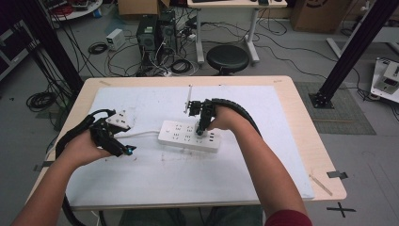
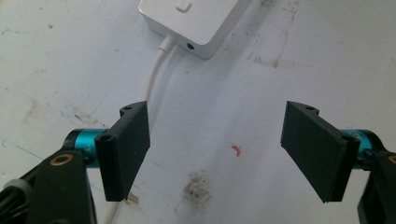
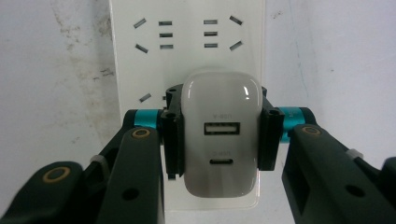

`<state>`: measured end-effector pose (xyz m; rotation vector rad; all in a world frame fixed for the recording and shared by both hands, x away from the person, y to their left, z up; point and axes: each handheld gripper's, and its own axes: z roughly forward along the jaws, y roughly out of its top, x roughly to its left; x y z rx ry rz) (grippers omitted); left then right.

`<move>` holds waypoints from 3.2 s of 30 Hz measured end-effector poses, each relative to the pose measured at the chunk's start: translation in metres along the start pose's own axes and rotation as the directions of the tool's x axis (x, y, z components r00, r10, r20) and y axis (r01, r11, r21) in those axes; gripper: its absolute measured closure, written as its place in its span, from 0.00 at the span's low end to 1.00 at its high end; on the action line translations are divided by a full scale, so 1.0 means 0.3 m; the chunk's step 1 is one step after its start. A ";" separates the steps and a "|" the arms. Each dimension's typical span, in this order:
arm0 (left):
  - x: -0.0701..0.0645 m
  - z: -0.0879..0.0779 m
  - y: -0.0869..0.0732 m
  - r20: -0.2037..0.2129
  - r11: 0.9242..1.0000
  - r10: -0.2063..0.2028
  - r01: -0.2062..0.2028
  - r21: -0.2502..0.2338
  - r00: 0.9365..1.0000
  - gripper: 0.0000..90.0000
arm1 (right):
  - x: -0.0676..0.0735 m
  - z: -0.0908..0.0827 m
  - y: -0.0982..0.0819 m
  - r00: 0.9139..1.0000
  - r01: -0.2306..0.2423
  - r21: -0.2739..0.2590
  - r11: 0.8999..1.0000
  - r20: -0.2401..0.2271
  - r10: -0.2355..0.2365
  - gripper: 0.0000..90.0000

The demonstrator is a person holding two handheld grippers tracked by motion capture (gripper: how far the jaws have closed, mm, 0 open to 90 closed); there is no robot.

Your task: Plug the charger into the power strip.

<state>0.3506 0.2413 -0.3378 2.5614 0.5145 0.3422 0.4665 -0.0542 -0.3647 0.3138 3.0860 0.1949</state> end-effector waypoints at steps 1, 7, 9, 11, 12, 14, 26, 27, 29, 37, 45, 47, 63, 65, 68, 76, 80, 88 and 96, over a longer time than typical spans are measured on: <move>-0.002 0.003 0.001 0.004 1.000 -0.006 0.006 -0.007 1.000 0.27 | 0.004 0.002 0.002 1.000 0.003 -0.003 1.000 0.003 -0.003 0.71; 0.001 0.009 0.001 -0.004 1.000 -0.006 0.006 0.005 1.000 0.27 | -0.001 0.016 0.017 1.000 0.019 0.020 1.000 0.005 -0.020 0.71; 0.001 0.007 0.002 0.001 1.000 -0.004 0.004 0.006 1.000 0.27 | -0.001 0.016 0.016 1.000 0.003 0.012 1.000 -0.004 -0.003 0.71; 0.002 0.008 0.001 0.000 1.000 -0.007 0.007 0.005 1.000 0.27 | -0.002 0.016 0.017 1.000 0.015 0.019 1.000 0.000 -0.015 0.71; 0.004 0.008 0.001 -0.001 1.000 -0.011 0.011 0.008 1.000 0.27 | 0.000 0.015 0.018 1.000 0.012 0.026 1.000 0.001 -0.012 0.71; 0.009 0.009 0.001 0.001 1.000 -0.010 0.010 0.006 1.000 0.27 | 0.003 0.015 0.018 1.000 0.007 0.026 1.000 0.008 -0.008 0.71; 0.027 0.011 0.012 0.008 1.000 -0.010 0.010 0.001 1.000 0.27 | -0.006 -0.098 -0.046 0.997 -0.077 -0.172 0.982 -0.005 0.078 0.51; 0.029 0.008 0.015 0.008 1.000 -0.010 0.010 -0.002 1.000 0.27 | -0.007 -0.113 -0.059 0.996 -0.091 -0.189 0.978 -0.005 0.092 0.49; 0.030 0.005 0.021 0.005 1.000 -0.014 0.014 -0.009 1.000 0.27 | -0.003 -0.140 -0.088 0.993 -0.114 -0.241 0.964 -0.021 0.112 0.48; 0.034 -0.005 0.066 0.001 1.000 0.013 -0.013 -0.017 1.000 0.27 | 0.047 -0.208 -0.223 0.987 -0.159 -0.438 0.885 -0.063 0.146 0.41; 0.031 -0.035 0.084 0.006 0.997 0.022 -0.022 -0.068 1.000 0.27 | 0.119 -0.238 -0.332 0.979 -0.196 -0.553 0.809 -0.069 0.190 0.31; 0.034 -0.040 0.083 0.015 0.996 0.027 -0.025 -0.080 1.000 0.27 | 0.132 -0.242 -0.360 0.974 -0.213 -0.578 0.788 -0.066 0.215 0.27; 0.053 -0.057 0.051 0.002 0.971 -0.016 0.016 -0.238 1.000 0.24 | 0.184 -0.228 -0.533 0.946 -0.283 -0.697 0.659 -0.091 0.311 0.22; 0.058 -0.057 0.049 -0.004 0.970 -0.017 0.016 -0.242 1.000 0.24 | 0.182 -0.221 -0.542 0.946 -0.283 -0.699 0.656 -0.090 0.312 0.22; 0.060 -0.058 0.045 -0.004 0.969 -0.029 0.027 -0.247 1.000 0.24 | 0.181 -0.214 -0.550 0.944 -0.286 -0.700 0.655 -0.089 0.317 0.22; 0.066 -0.065 0.030 -0.011 0.966 -0.044 0.040 -0.255 0.999 0.24 | 0.178 -0.210 -0.553 0.940 -0.294 -0.702 0.648 -0.092 0.328 0.22; 0.062 -0.064 0.032 -0.013 0.966 -0.052 0.046 -0.256 0.999 0.24 | 0.177 -0.210 -0.554 0.941 -0.292 -0.697 0.655 -0.087 0.327 0.22; 0.062 -0.064 0.032 -0.013 0.966 -0.052 0.047 -0.255 0.999 0.24 | 0.180 -0.211 -0.548 0.943 -0.286 -0.691 0.664 -0.081 0.323 0.22; 0.061 -0.066 0.029 -0.021 0.966 -0.051 0.044 -0.253 0.999 0.24 | 0.188 -0.232 -0.545 0.943 -0.277 -0.700 0.658 -0.064 0.328 0.22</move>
